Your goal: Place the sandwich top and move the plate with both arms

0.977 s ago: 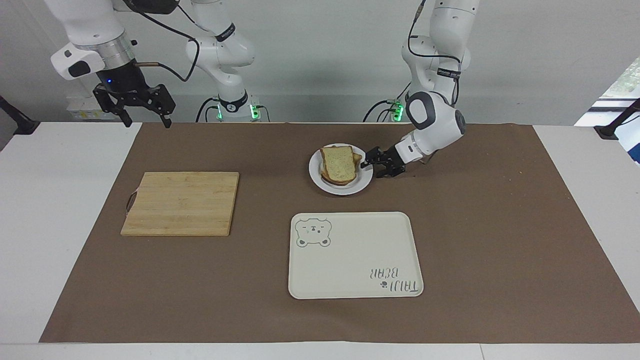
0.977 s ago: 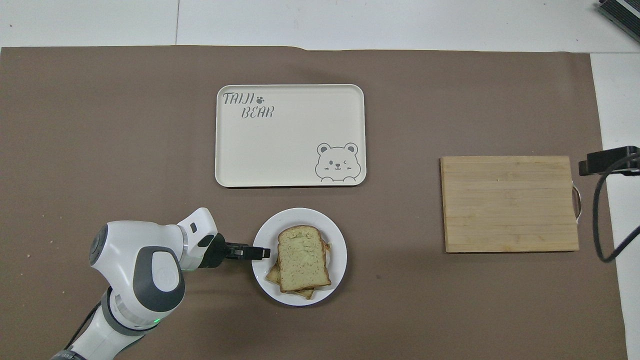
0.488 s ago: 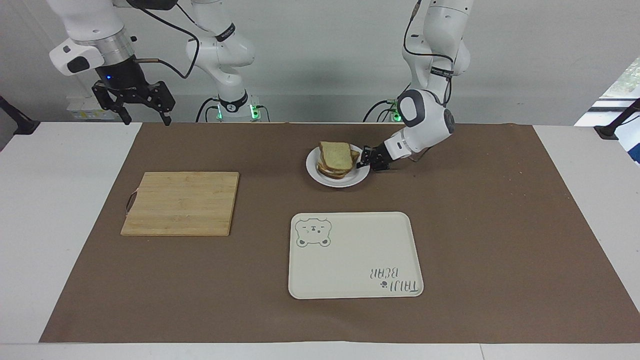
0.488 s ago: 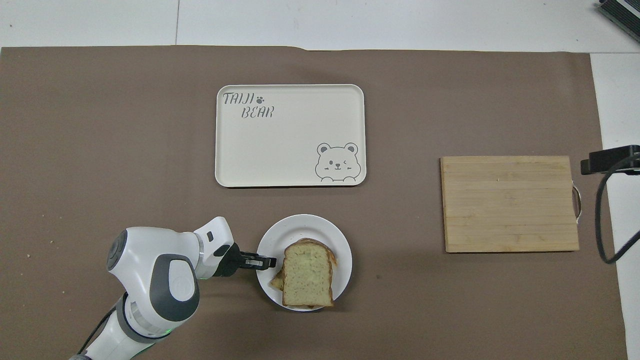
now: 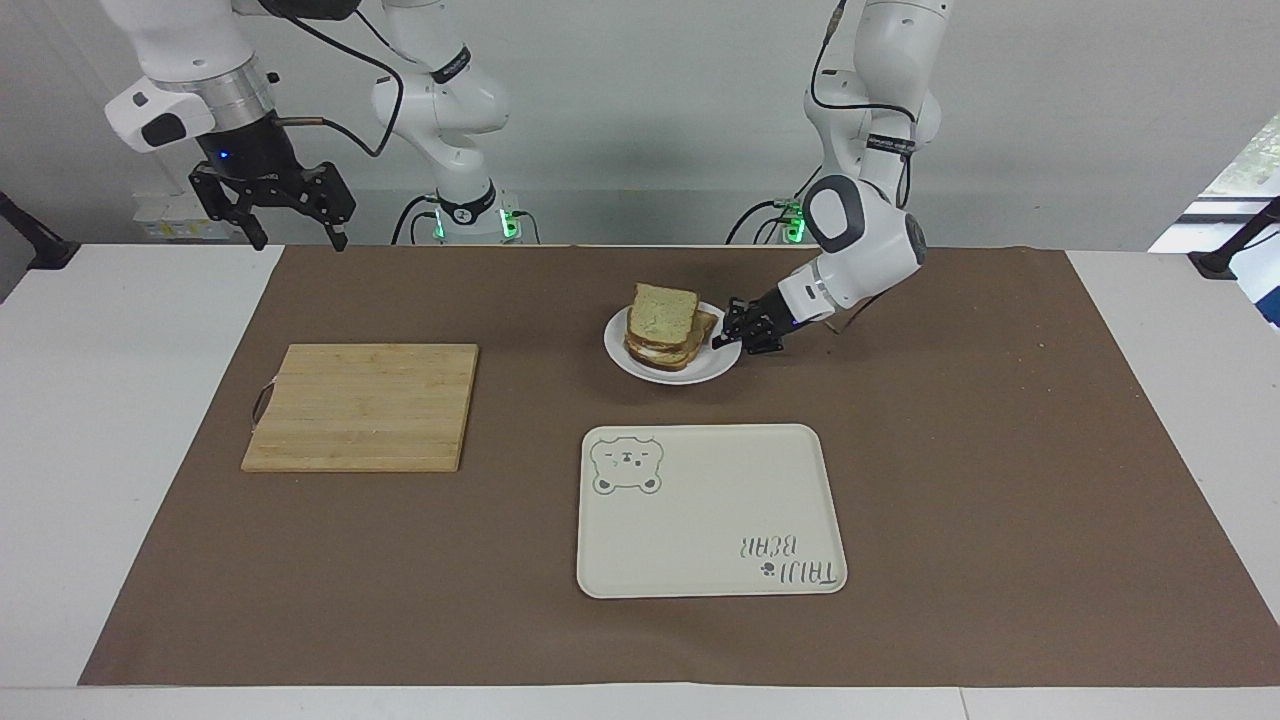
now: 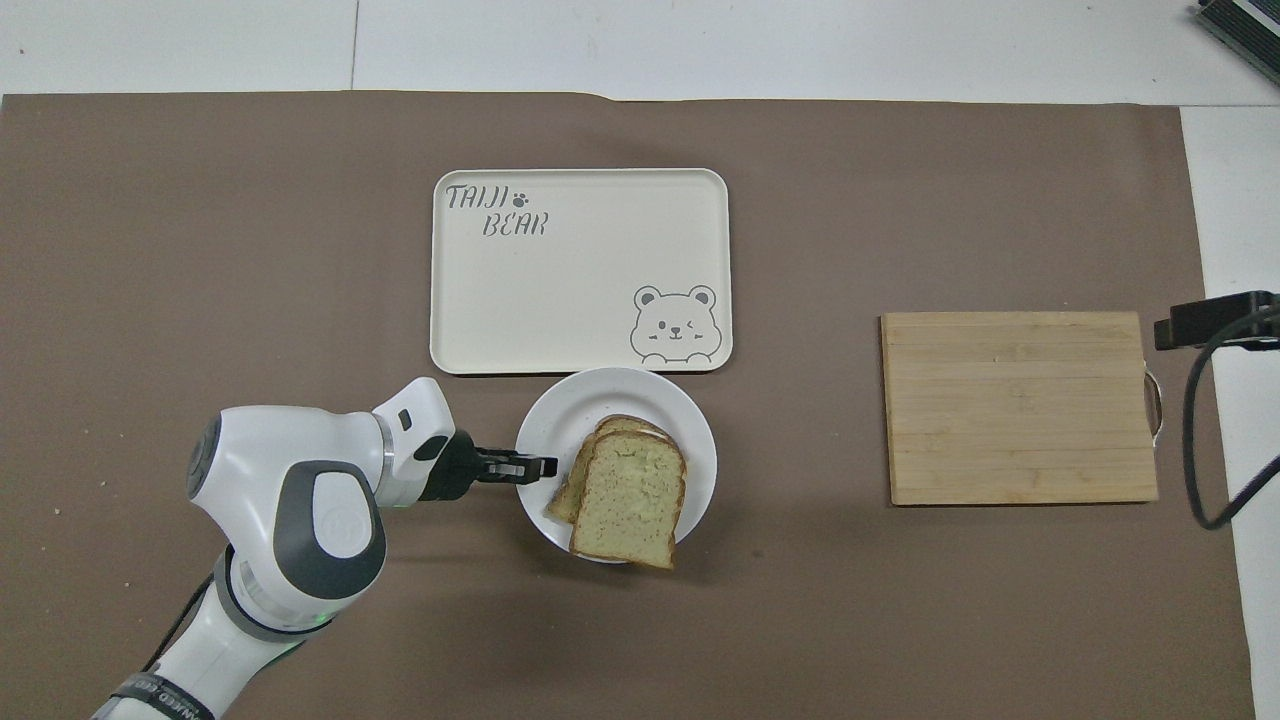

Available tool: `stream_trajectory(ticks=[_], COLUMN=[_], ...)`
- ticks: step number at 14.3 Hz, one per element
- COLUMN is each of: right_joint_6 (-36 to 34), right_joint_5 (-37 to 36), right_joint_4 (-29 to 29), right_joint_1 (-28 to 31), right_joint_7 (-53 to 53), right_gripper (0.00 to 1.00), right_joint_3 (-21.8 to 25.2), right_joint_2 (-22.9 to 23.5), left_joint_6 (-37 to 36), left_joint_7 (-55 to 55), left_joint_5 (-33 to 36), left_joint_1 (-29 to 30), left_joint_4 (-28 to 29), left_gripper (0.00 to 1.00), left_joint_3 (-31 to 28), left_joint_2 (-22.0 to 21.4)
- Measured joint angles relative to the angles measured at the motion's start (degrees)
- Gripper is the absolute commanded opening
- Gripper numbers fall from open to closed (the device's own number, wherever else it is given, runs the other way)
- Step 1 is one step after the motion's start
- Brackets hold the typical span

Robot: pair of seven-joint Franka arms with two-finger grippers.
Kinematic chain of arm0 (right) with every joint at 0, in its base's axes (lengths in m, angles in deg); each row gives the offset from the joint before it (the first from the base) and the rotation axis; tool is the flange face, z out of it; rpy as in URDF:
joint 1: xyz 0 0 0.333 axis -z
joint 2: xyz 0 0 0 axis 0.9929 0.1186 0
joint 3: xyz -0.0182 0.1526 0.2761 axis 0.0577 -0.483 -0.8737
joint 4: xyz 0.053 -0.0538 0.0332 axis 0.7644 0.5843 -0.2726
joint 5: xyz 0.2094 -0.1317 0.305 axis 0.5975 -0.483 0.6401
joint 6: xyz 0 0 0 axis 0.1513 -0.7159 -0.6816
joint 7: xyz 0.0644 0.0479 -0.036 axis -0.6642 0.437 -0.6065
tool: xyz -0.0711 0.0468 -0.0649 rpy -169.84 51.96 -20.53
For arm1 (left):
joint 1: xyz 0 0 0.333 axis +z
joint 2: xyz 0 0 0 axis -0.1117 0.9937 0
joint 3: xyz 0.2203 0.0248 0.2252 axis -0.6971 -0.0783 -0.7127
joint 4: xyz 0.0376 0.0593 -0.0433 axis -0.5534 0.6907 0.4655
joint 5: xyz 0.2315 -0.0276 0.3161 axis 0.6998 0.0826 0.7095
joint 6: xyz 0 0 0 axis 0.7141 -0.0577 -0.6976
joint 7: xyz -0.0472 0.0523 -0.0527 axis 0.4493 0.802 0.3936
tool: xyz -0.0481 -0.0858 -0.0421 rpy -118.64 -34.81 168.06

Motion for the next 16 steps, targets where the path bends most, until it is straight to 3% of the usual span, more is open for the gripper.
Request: stream_trajectory(ticks=[4, 8, 10, 13, 14, 15, 16], right_joint_6=[0.0, 0.0, 0.0, 0.0, 0.0, 0.0, 0.0], right_joint_5=[0.0, 0.0, 0.0, 0.0, 0.0, 0.0, 0.0], right_joint_4=[0.0, 0.0, 0.0, 0.0, 0.0, 0.0, 0.0], right_joint_1=[0.0, 0.0, 0.0, 0.0, 0.0, 0.0, 0.0], right_joint_7=[0.0, 0.0, 0.0, 0.0, 0.0, 0.0, 0.0], right_gripper=[1.00, 1.00, 1.00, 1.00, 1.00, 1.00, 1.00], right_joint_3=[0.0, 0.0, 0.0, 0.0, 0.0, 0.0, 0.0], right_joint_2=[0.0, 0.0, 0.0, 0.0, 0.0, 0.0, 0.0], left_joint_6=[-0.1, -0.1, -0.2, -1.3, -1.7, -2.4, -3.2], left_joint_7=[9.0, 11.1, 11.2, 12.8, 13.9, 15.5, 16.9], left_joint_5=[0.0, 0.0, 0.4, 4.0, 4.6, 5.0, 5.8], left_joint_1=[1.9, 5.9, 7.8, 9.0, 8.9, 8.8, 8.6], left_joint_4=[-16.4, -30.8, -35.3, -37.0, -37.0, -37.0, -37.0], left_gripper=[0.00, 0.00, 0.00, 0.00, 0.20, 0.27, 0.44], left_joint_3=[-0.1, -0.1, -0.1, -0.1, 0.0, 0.1, 0.3], left_joint_2=[9.7, 22.2, 26.7, 29.1, 29.2, 29.2, 29.2])
